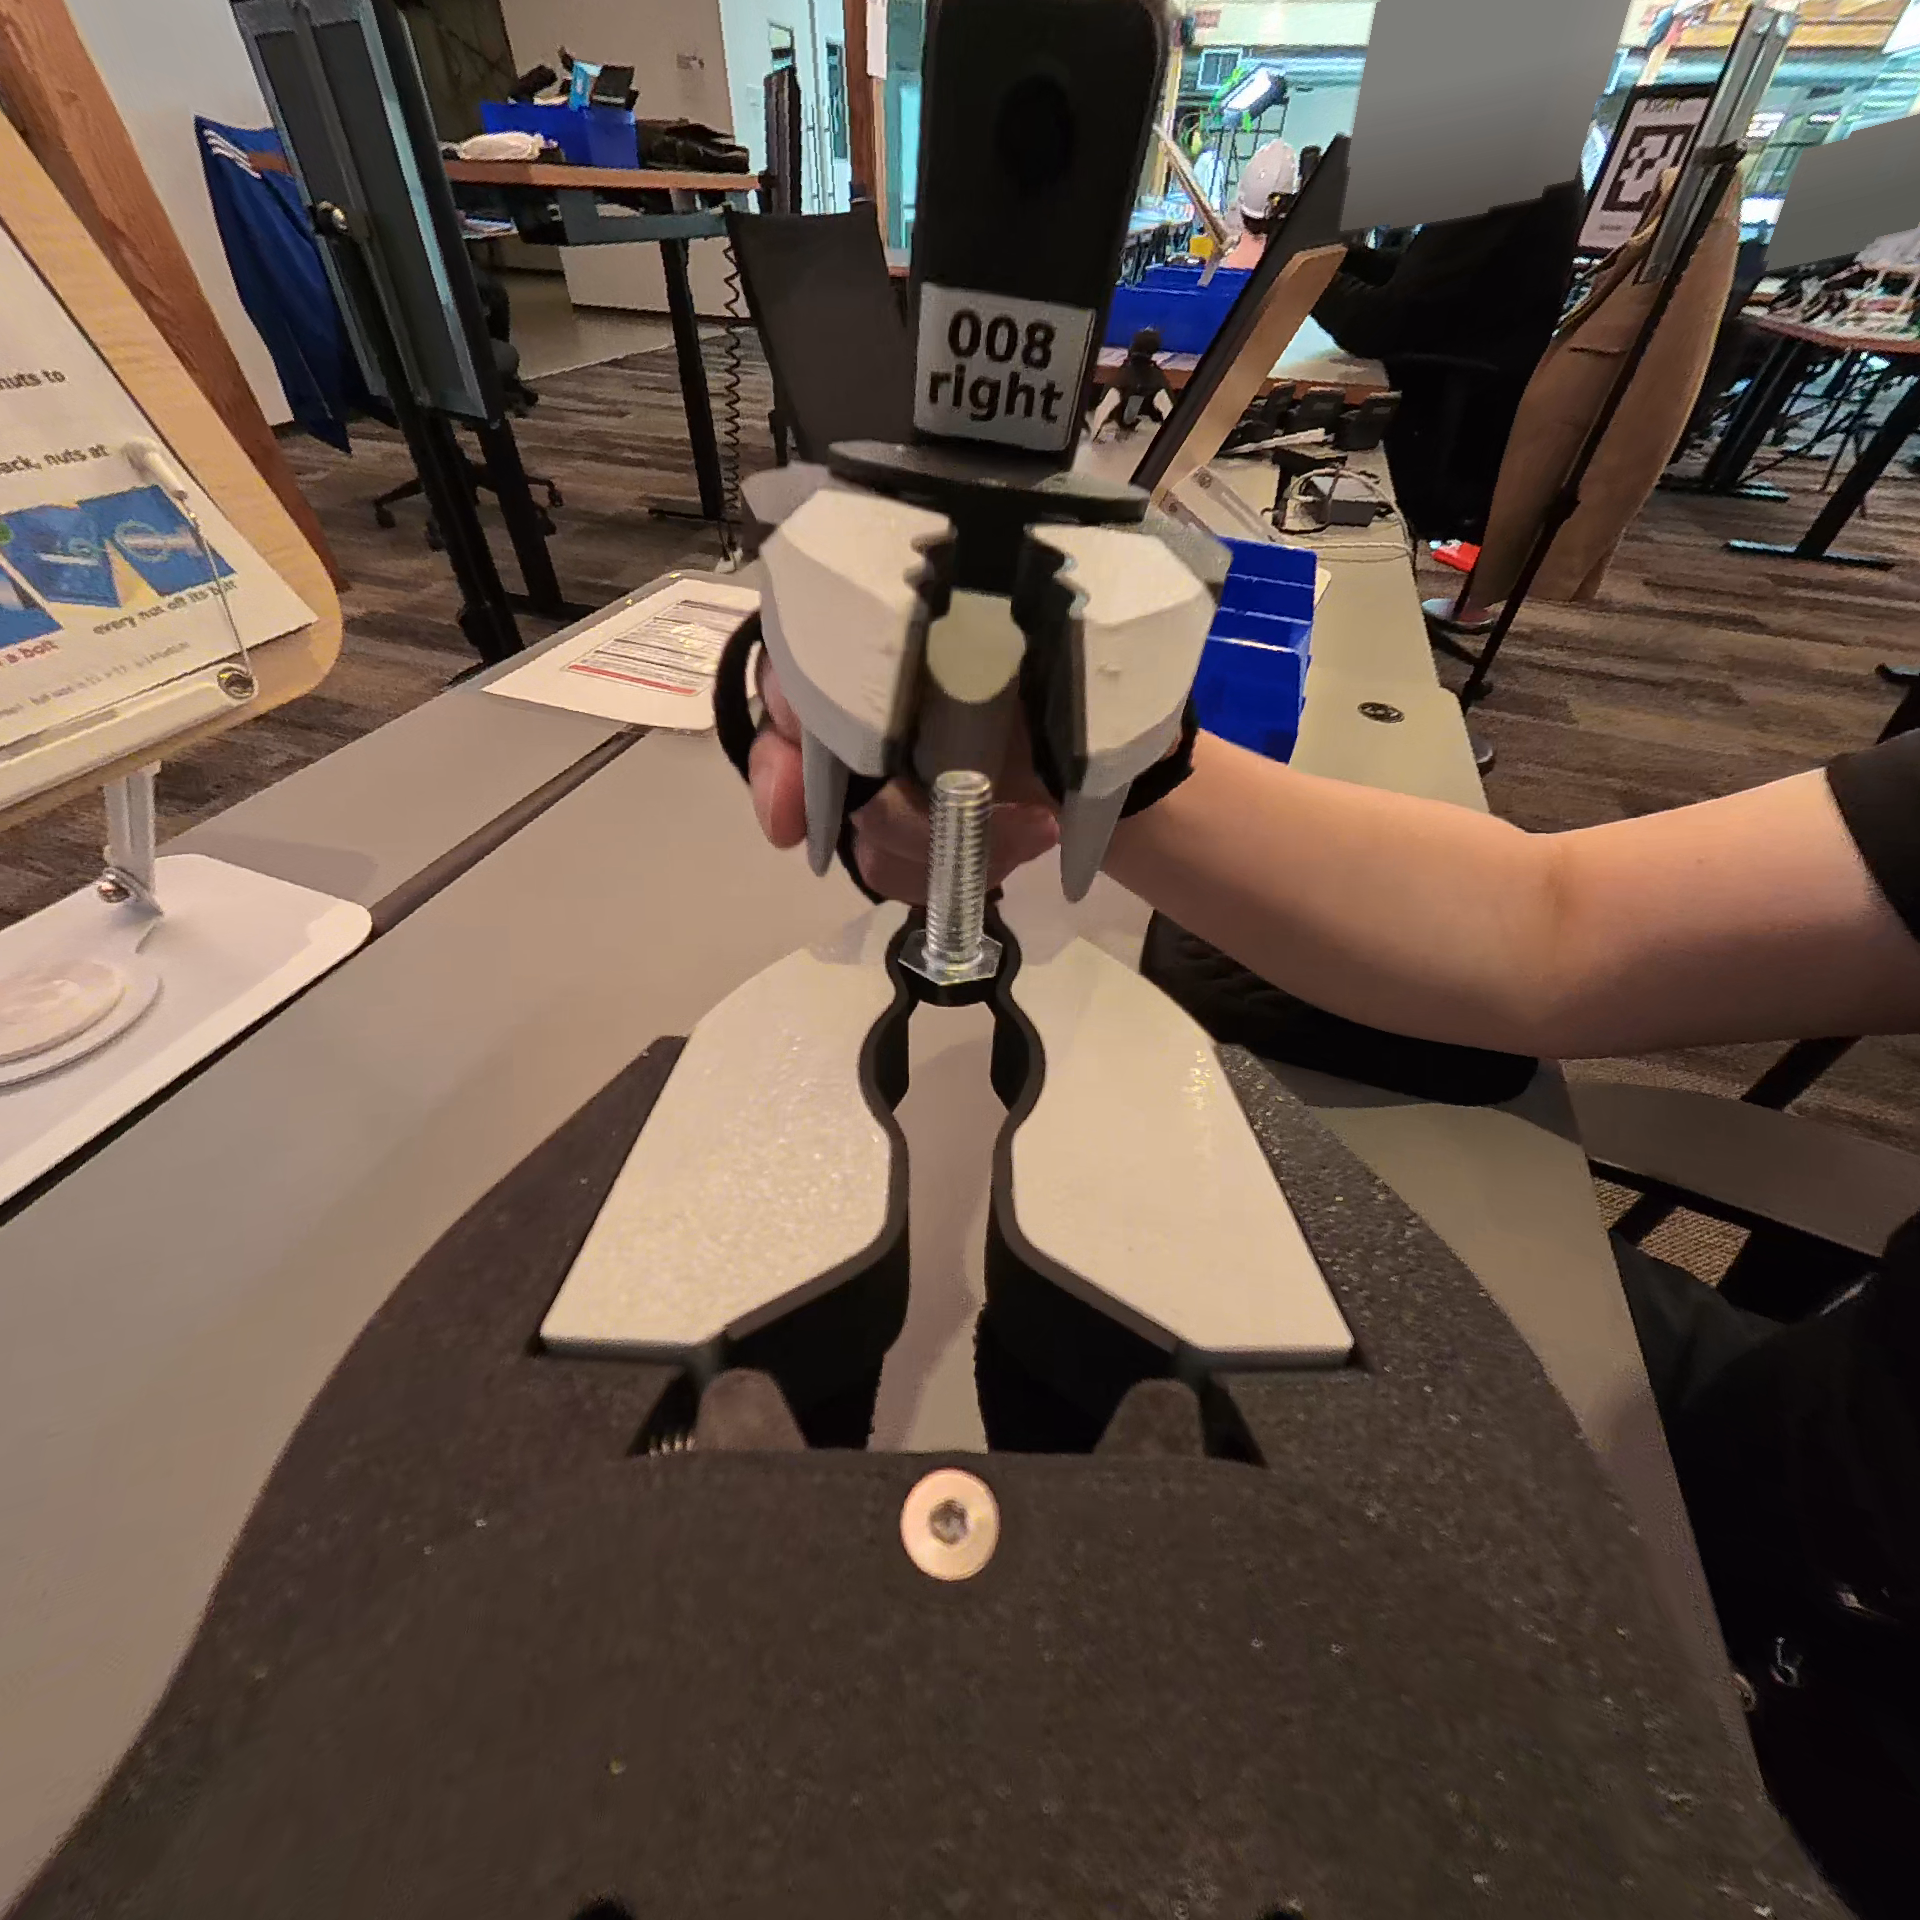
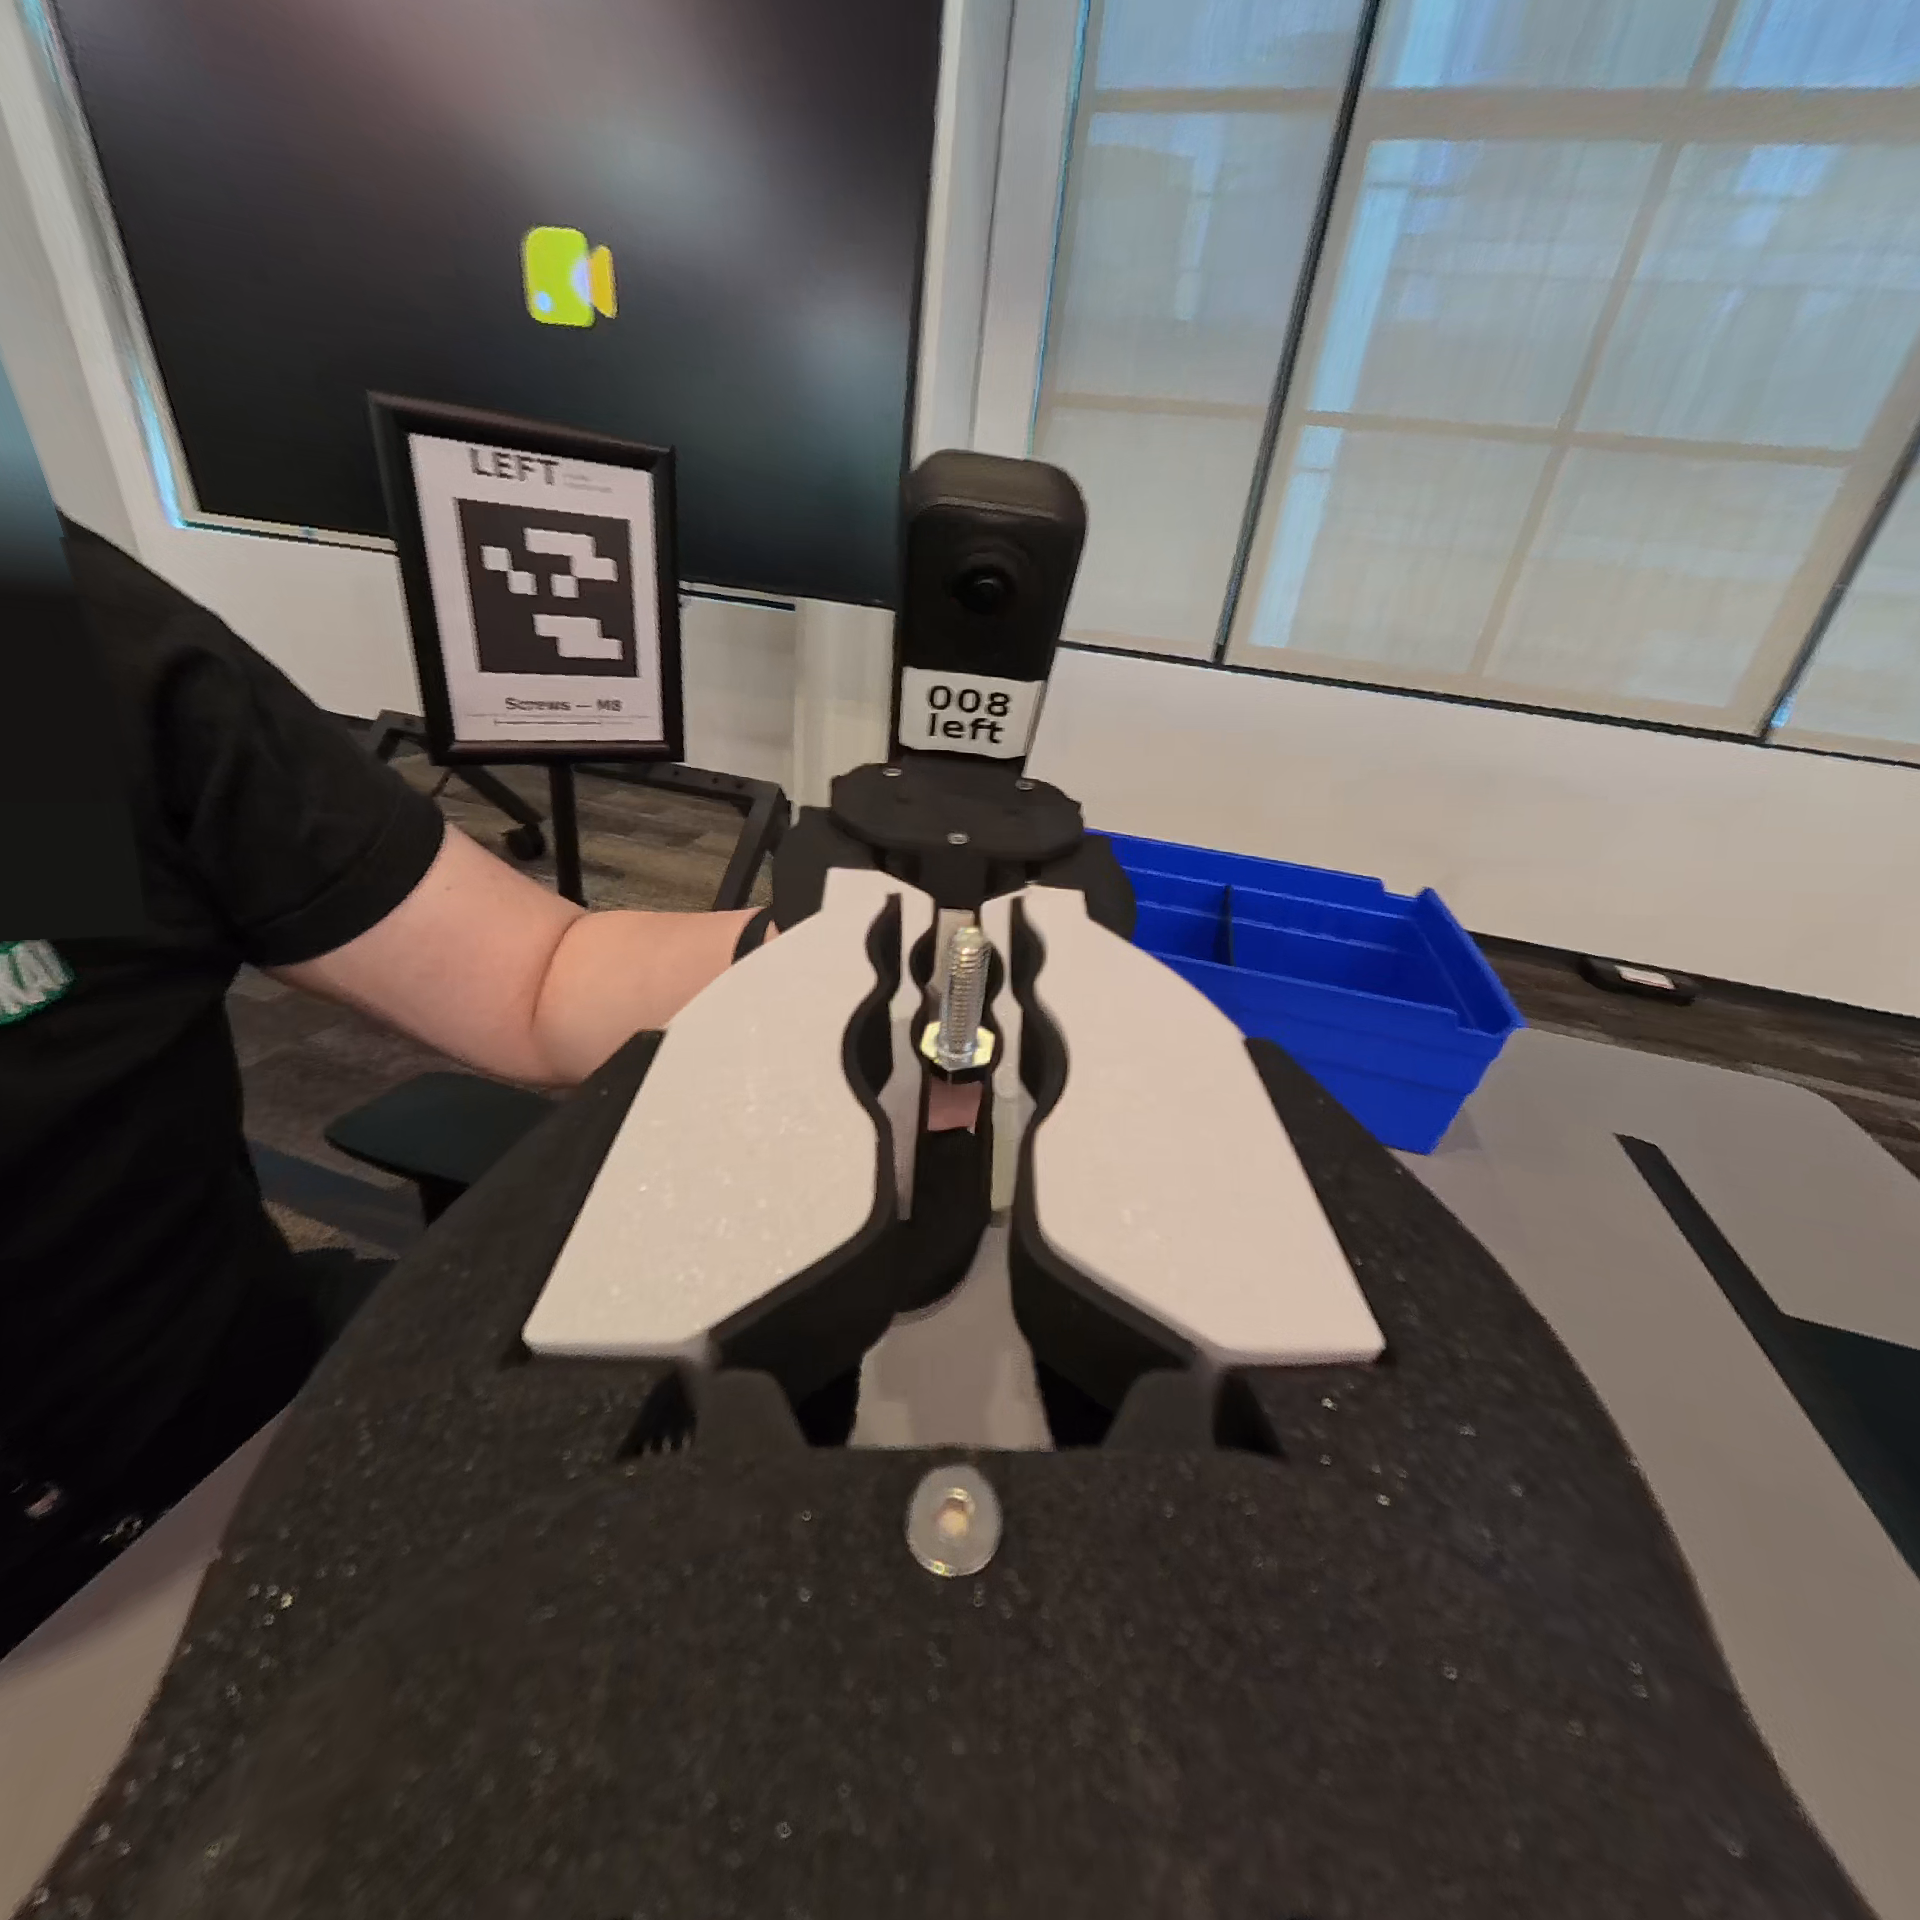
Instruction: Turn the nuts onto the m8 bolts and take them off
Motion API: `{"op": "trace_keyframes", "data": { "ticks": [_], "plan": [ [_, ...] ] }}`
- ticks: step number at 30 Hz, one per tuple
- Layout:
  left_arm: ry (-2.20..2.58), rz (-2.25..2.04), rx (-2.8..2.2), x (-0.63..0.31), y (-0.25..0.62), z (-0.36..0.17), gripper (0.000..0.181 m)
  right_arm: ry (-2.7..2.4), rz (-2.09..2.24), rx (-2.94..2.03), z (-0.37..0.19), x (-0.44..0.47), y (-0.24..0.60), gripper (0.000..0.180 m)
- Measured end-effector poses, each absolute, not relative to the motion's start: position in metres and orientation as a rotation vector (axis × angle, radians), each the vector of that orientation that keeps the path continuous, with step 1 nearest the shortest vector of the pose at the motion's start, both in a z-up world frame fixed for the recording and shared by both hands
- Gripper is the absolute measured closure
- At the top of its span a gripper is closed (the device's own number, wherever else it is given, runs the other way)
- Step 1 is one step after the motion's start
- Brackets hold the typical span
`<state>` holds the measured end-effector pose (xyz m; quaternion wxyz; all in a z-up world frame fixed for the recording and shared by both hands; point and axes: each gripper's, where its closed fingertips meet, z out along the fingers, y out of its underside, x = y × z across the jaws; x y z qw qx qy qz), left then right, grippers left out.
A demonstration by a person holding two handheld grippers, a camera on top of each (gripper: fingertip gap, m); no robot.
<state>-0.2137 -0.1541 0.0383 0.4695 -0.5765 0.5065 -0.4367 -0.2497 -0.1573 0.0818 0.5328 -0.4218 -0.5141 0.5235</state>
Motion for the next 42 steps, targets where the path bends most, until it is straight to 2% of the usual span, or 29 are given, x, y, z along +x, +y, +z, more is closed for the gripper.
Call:
{"op": "trace_keyframes", "data": {
  "ticks": [3,8,15,22,28,42],
  "plan": [
    [1.227,-1.044,-1.424,-0.217,-0.15,0.034,0.17,-1.23,1.199,-1.032,0.079,-0.246,-0.153,0.155],
    [1.132,-0.944,-1.496,-0.243,-0.126,0.024,0.17,-1.193,1.129,-1.122,0.067,-0.226,-0.129,0.159],
    [1.013,-0.784,-1.582,-0.292,-0.102,0.012,0.17,-1.465,0.716,-1.589,-0.067,-0.233,-0.079,0.159],
    [0.955,-0.742,-1.606,-0.314,-0.099,0.009,0.17,-1.429,0.529,-1.854,-0.133,-0.247,-0.053,0.161],
    [0.916,-0.741,-1.621,-0.325,-0.097,0.01,0.17,-1.352,0.436,-2.043,-0.148,-0.25,-0.048,0.161],
    [0.94,-0.703,-1.669,-0.331,-0.103,0.005,0.17,-1.176,0.301,-2.34,-0.138,-0.243,-0.055,0.157]
  ]
}}
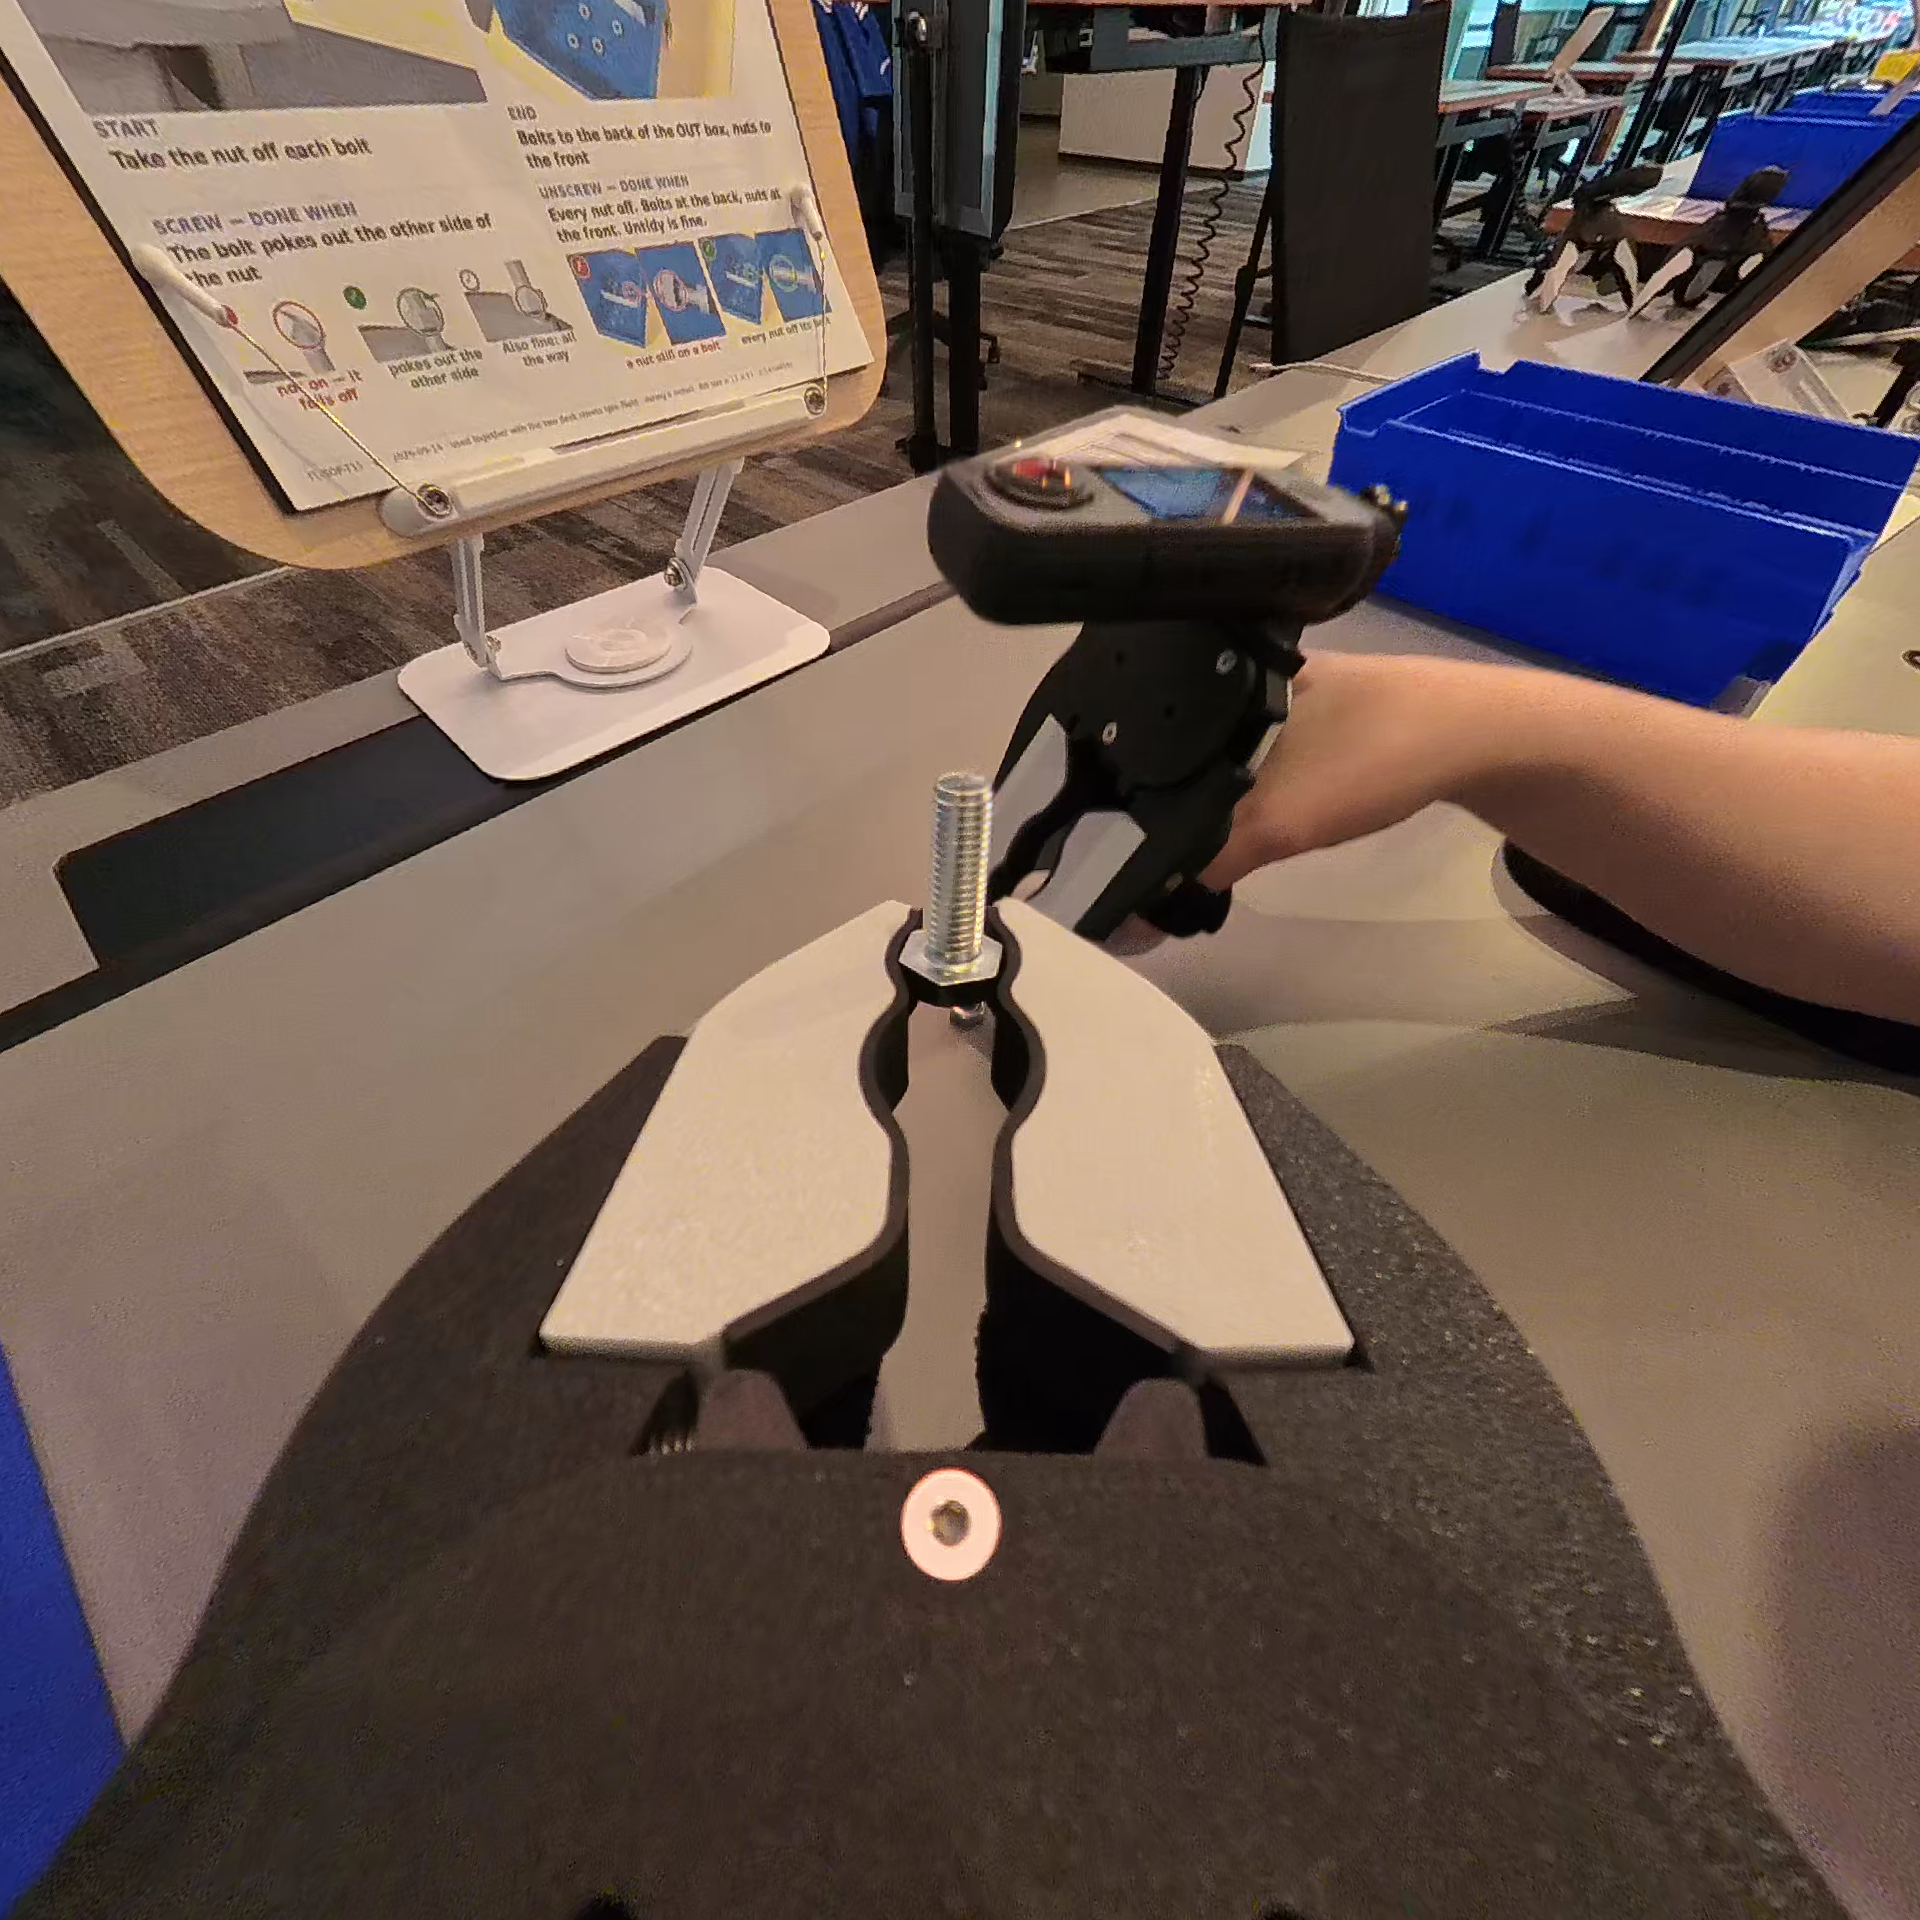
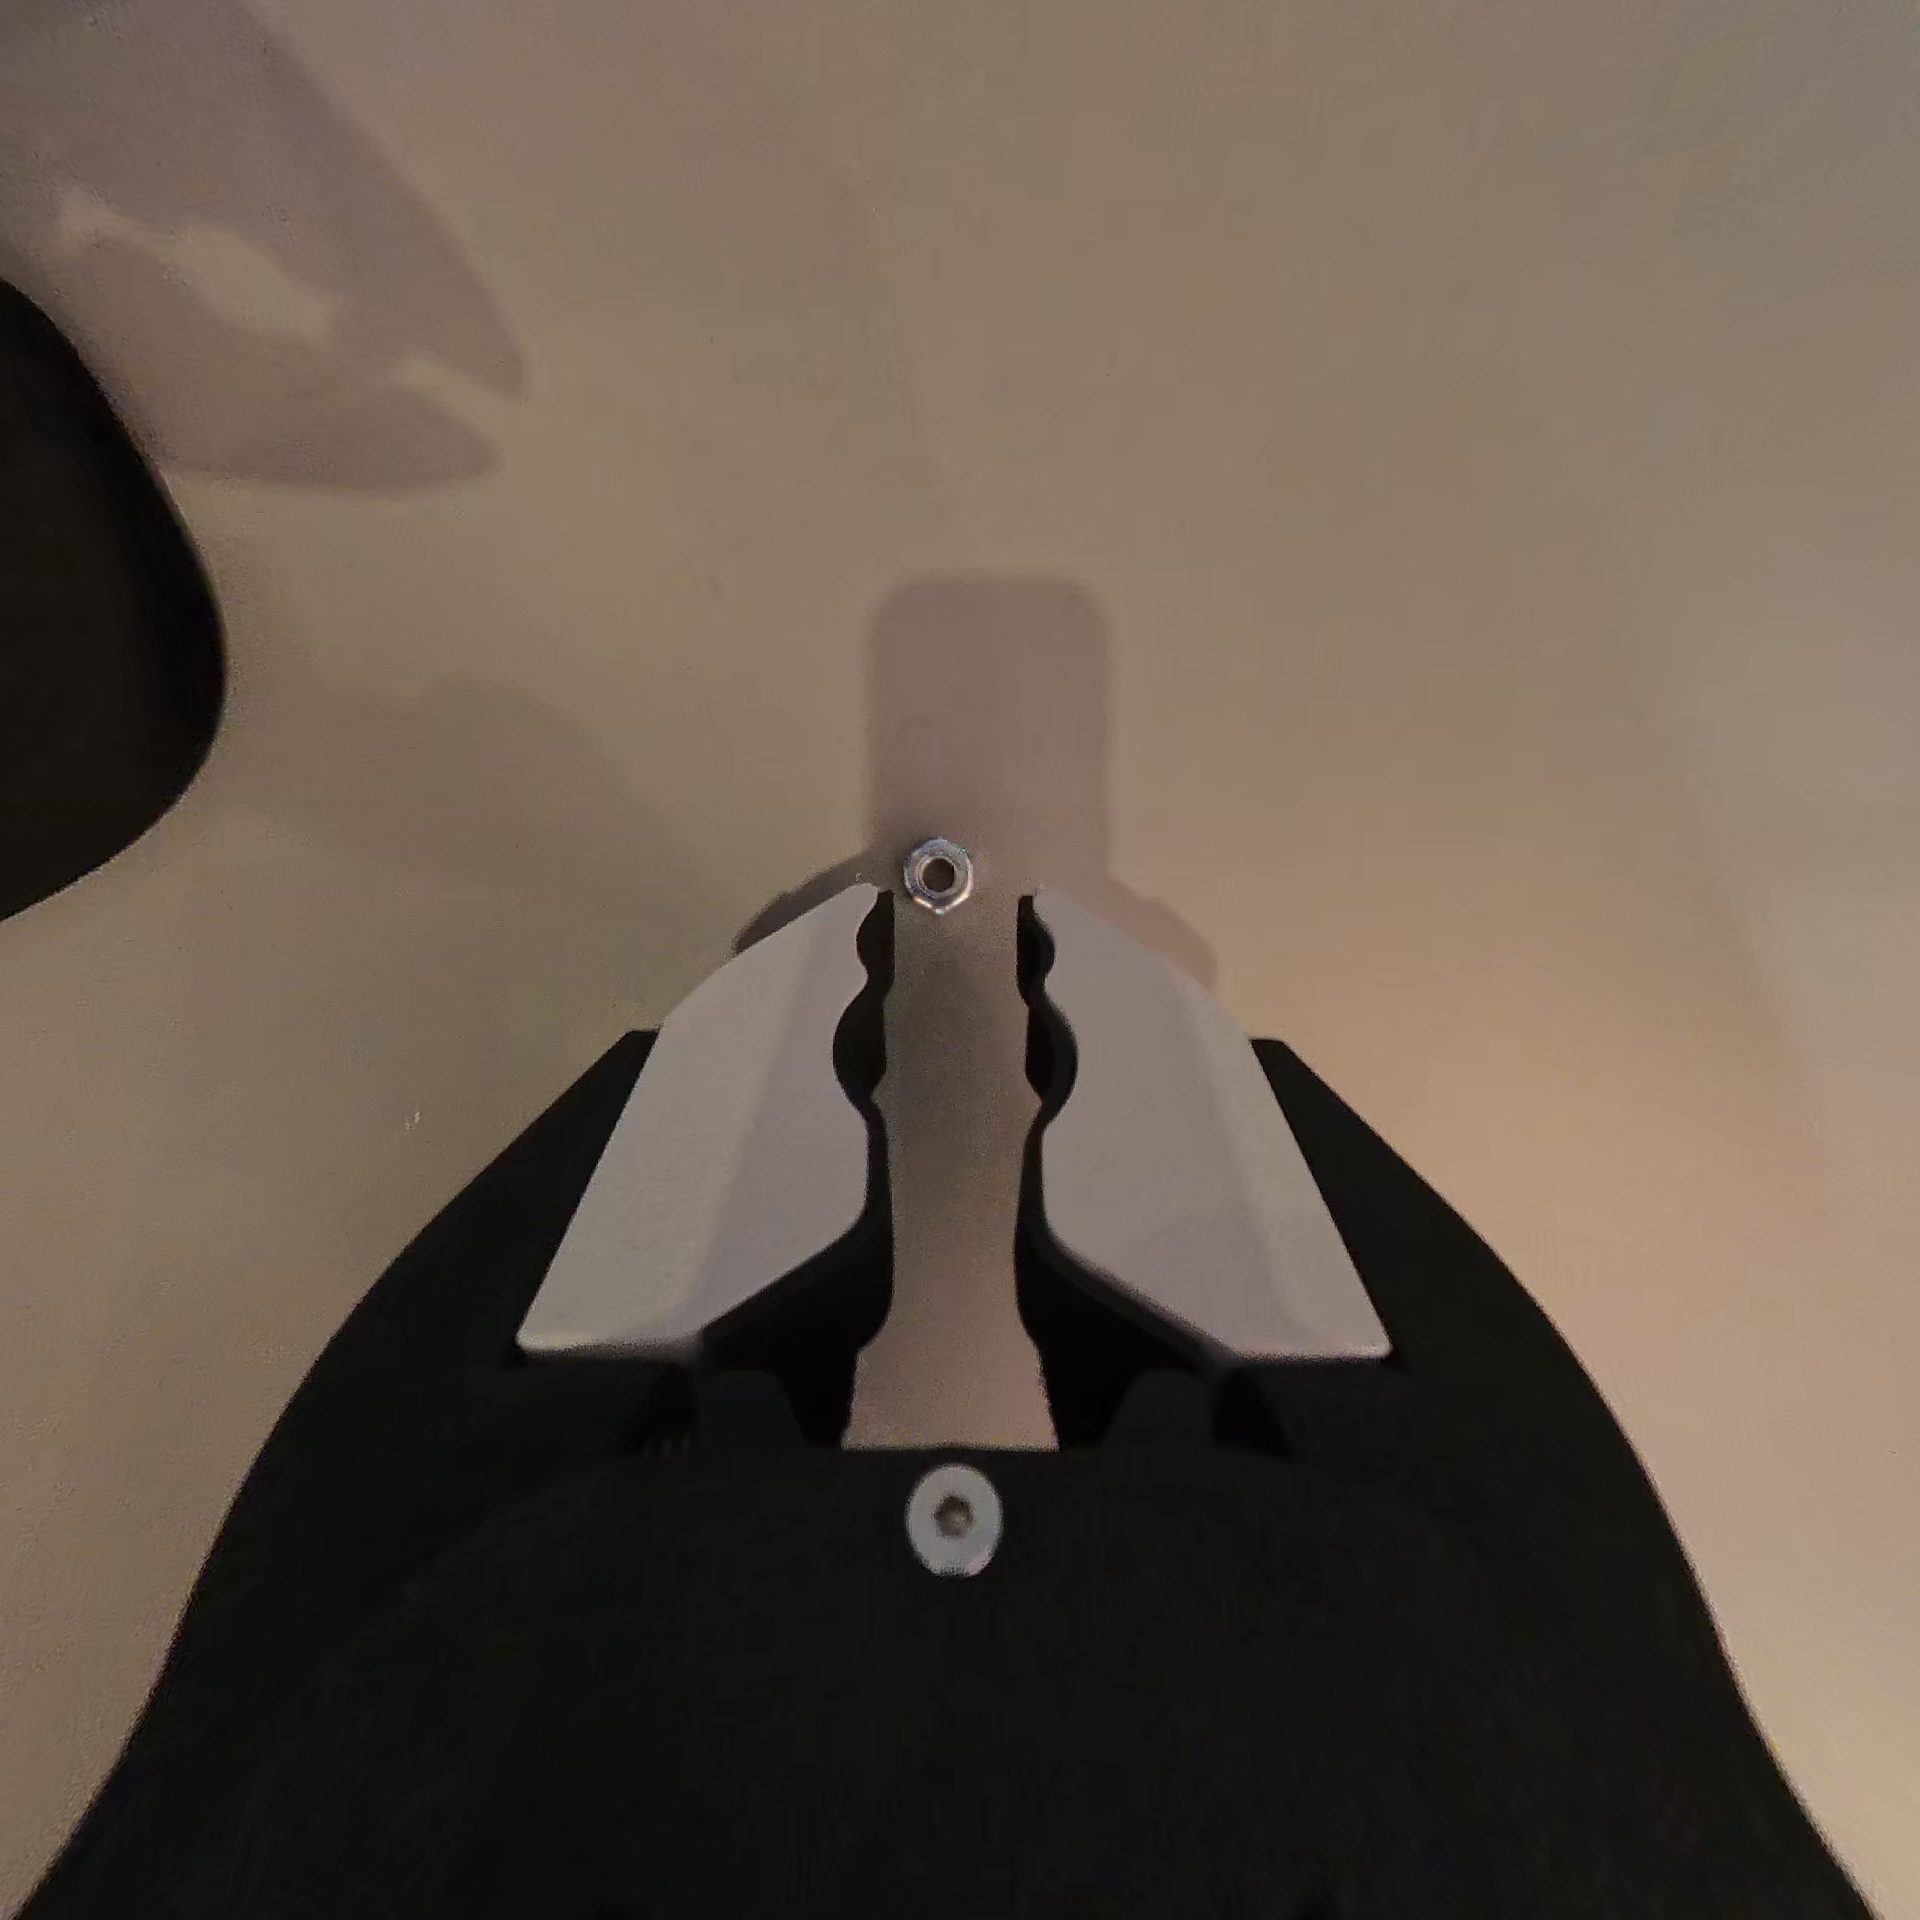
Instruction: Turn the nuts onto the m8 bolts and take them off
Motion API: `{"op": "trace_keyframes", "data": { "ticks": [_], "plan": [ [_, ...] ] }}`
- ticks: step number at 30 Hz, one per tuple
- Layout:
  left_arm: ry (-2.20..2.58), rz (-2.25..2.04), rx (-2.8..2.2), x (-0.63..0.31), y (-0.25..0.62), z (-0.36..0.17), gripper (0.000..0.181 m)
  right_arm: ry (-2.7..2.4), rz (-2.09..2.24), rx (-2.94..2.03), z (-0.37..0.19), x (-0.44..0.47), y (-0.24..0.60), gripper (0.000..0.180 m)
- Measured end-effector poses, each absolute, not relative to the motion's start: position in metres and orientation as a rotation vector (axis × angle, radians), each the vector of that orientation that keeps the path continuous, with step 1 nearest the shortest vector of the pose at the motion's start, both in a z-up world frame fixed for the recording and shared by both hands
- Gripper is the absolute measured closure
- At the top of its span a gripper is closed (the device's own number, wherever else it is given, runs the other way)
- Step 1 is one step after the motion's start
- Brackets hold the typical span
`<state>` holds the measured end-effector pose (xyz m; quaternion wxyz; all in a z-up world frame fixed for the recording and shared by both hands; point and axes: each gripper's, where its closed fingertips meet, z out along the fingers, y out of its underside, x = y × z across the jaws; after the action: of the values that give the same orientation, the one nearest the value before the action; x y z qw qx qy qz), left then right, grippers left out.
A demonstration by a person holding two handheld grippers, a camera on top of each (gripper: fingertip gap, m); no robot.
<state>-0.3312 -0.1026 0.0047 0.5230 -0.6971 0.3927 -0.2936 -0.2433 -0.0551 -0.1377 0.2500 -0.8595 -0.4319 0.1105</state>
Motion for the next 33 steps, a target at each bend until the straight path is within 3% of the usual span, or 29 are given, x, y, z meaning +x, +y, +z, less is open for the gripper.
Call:
{"op": "trace_keyframes", "data": {
  "ticks": [5,17,33],
  "plan": [
    [0.941,-0.692,-1.683,-0.334,-0.104,0.006,0.17,-1.201,0.353,-2.405,-0.126,-0.248,-0.045,0.154],
    [0.917,-0.705,-1.664,-0.348,-0.113,0.011,0.17,-1.36,0.157,-2.597,-0.157,-0.245,-0.046,0.147],
    [0.917,-0.708,-1.662,-0.356,-0.118,0.012,0.17,-1.446,0.167,-2.615,-0.161,-0.242,-0.052,0.166]
  ]
}}
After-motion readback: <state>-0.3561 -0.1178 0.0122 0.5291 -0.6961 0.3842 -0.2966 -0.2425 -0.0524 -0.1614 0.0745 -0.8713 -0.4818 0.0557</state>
